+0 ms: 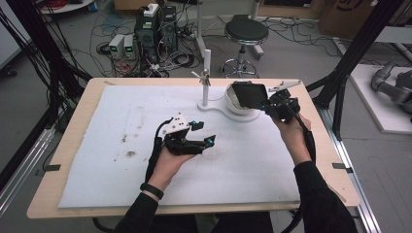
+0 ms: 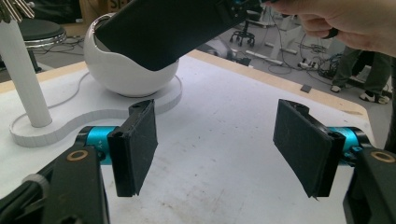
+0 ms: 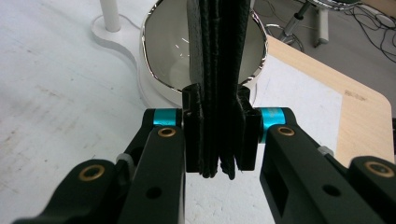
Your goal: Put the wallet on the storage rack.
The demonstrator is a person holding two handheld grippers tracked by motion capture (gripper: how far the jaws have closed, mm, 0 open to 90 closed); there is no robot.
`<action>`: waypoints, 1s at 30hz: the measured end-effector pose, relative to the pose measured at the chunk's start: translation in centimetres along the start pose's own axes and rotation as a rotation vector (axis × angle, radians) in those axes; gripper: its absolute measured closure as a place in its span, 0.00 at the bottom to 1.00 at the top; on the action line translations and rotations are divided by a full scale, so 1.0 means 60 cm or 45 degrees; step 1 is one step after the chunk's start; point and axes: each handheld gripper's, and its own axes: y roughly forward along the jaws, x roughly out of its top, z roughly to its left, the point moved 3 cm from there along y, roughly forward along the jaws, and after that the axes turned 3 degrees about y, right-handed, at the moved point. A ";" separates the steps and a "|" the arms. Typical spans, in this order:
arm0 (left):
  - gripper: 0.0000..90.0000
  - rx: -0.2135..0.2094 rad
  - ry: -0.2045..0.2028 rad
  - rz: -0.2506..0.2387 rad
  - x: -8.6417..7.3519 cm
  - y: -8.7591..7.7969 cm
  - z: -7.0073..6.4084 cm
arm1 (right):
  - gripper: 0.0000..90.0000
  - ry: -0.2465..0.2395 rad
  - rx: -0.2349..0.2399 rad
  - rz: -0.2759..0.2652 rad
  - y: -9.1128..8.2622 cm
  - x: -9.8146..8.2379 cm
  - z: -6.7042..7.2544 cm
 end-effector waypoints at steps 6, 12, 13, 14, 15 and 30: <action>0.34 0.001 0.000 0.007 -0.002 -0.002 0.002 | 0.86 0.004 -0.016 0.004 0.012 0.002 0.004; 0.33 0.009 -0.006 0.003 -0.002 -0.007 0.004 | 0.85 0.025 -0.012 -0.009 0.014 0.003 0.003; 0.33 0.009 -0.004 0.004 -0.002 -0.008 0.004 | 0.85 0.030 -0.006 -0.009 0.014 0.003 0.003; 0.33 0.011 -0.002 0.005 -0.002 -0.008 0.005 | 0.85 0.028 -0.007 -0.009 0.014 0.003 0.002; 0.33 0.011 -0.005 0.005 -0.002 -0.009 0.005 | 0.84 0.028 -0.007 -0.010 0.014 0.002 0.002; 0.32 0.020 -0.003 0.013 -0.002 -0.017 0.007 | 0.61 0.022 0.005 -0.018 0.012 0.002 0.010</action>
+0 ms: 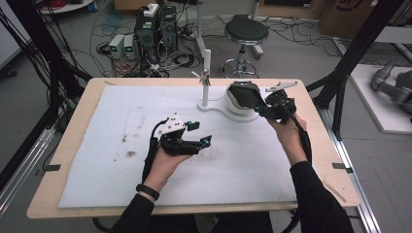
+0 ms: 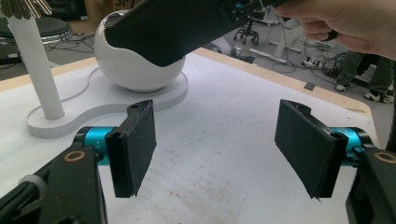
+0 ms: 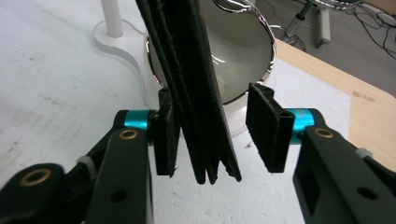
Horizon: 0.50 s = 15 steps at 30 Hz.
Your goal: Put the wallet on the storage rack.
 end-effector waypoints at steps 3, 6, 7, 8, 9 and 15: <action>0.32 0.003 -0.004 0.002 0.000 -0.001 0.001 | 0.60 -0.009 0.020 -0.012 -0.004 0.001 0.004; 0.32 0.000 -0.002 0.002 -0.001 0.001 0.000 | 0.58 -0.022 0.033 -0.017 -0.005 0.001 0.008; 0.32 0.001 -0.001 0.004 -0.001 0.001 -0.001 | 0.58 -0.020 0.038 -0.020 -0.006 0.002 0.010; 0.32 0.001 -0.001 0.003 -0.001 0.001 -0.001 | 0.57 -0.024 0.041 -0.025 -0.007 0.002 0.011; 0.32 0.002 -0.001 0.002 0.000 0.001 0.000 | 0.56 -0.026 0.046 -0.026 -0.008 0.002 0.013; 0.32 0.008 -0.003 -0.003 0.000 0.001 0.001 | 0.51 -0.022 0.077 -0.045 -0.014 0.001 0.016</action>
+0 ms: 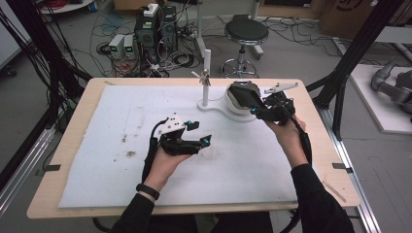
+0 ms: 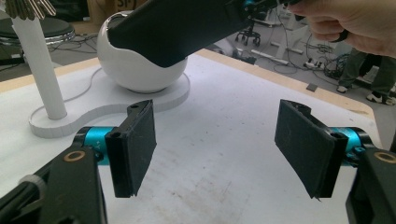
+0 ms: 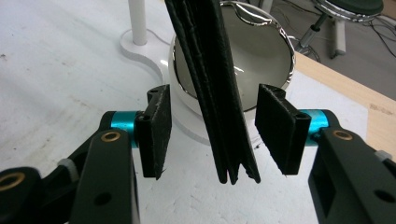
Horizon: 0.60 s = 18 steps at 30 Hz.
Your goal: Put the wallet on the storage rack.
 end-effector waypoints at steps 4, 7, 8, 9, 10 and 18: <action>0.32 0.003 0.001 -0.001 0.000 0.000 0.000 | 0.49 0.022 0.021 -0.029 -0.007 -0.005 0.001; 0.32 0.003 0.001 0.000 0.001 -0.002 0.000 | 0.46 0.046 0.025 -0.043 -0.010 -0.013 0.000; 0.32 0.007 0.002 -0.001 0.001 -0.003 0.000 | 0.45 0.054 0.023 -0.051 -0.012 -0.015 -0.001; 0.32 0.004 0.003 -0.002 0.001 -0.004 0.000 | 0.44 0.059 0.022 -0.059 -0.014 -0.017 -0.003; 0.32 0.009 0.003 -0.005 0.002 -0.005 0.000 | 0.44 0.062 0.026 -0.068 -0.016 -0.018 -0.004; 0.31 0.030 0.017 0.006 0.004 -0.021 0.004 | 0.38 0.098 0.053 -0.137 -0.052 -0.028 -0.008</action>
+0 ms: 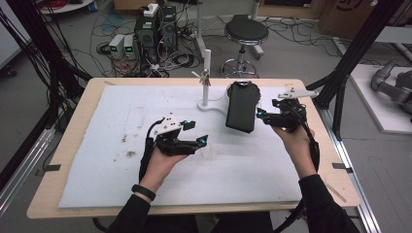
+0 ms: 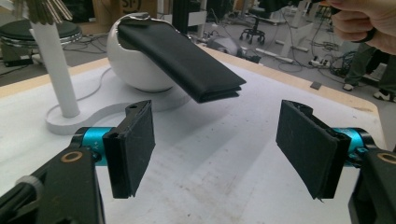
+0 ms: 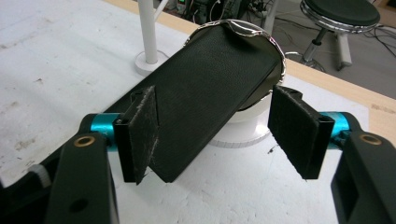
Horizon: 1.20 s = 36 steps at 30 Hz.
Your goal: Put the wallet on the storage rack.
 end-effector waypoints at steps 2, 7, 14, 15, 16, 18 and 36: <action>0.31 0.011 -0.007 0.000 0.000 -0.005 0.003 | 0.38 -0.001 0.003 -0.009 -0.005 -0.005 0.000; 0.30 0.028 -0.007 -0.004 0.000 -0.017 0.008 | 0.37 0.026 0.004 -0.030 -0.012 -0.021 -0.005; 0.29 0.073 0.013 0.013 -0.006 -0.042 0.017 | 0.34 0.062 0.012 -0.073 -0.029 -0.046 -0.015; 0.29 0.082 0.020 0.018 -0.007 -0.046 0.018 | 0.34 0.066 0.013 -0.078 -0.031 -0.049 -0.017; 0.29 0.092 0.025 0.021 -0.008 -0.052 0.020 | 0.34 0.073 0.013 -0.084 -0.033 -0.053 -0.018; 0.29 0.101 0.028 0.015 -0.009 -0.063 0.023 | 0.33 0.084 0.011 -0.091 -0.037 -0.061 -0.021; 0.26 0.315 0.045 -0.007 -0.060 -0.174 0.056 | 0.29 0.177 -0.016 -0.146 -0.047 -0.157 -0.043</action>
